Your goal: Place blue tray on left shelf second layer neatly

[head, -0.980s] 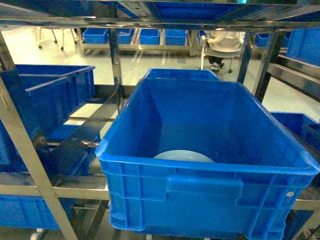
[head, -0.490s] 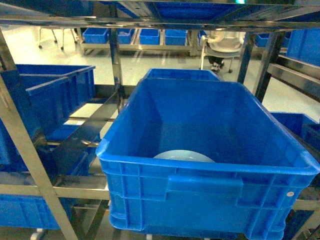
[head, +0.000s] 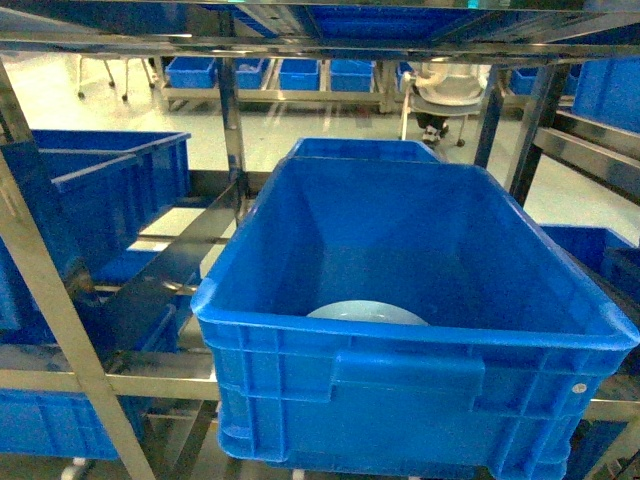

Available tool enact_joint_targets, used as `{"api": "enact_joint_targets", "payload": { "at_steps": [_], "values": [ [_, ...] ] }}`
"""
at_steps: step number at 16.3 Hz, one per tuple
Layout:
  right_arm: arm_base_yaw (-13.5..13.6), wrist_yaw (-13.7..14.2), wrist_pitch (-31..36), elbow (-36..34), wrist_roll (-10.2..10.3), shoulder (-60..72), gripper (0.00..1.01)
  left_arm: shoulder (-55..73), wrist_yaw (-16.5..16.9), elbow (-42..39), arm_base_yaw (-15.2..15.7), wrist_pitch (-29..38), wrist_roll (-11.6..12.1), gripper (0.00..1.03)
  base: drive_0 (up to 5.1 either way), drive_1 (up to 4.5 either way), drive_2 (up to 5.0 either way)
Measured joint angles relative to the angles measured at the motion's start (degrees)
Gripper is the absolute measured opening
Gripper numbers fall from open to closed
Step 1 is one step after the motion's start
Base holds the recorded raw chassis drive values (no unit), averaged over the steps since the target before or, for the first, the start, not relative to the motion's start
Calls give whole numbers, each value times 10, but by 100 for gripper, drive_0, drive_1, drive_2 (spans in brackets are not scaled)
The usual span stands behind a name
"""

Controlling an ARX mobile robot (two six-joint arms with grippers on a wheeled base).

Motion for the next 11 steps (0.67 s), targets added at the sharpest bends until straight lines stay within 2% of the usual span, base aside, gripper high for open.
{"api": "enact_joint_targets", "payload": {
  "at_steps": [2,3,5,8,11],
  "values": [
    [0,-1,7,0,0,0,27,0,-1,0,0,0,0,98,0,0,0],
    [0,-1,5,0,0,0,39,0,0,0,0,0,0,98,0,0,0],
    [0,-1,5,0,0,0,68,0,0,0,0,0,0,98,0,0,0],
    [0,-1,5,0,0,0,98,0,0,0,0,0,0,98,0,0,0],
    [0,-1,5,0,0,0,98,0,0,0,0,0,0,98,0,0,0]
  ]
}}
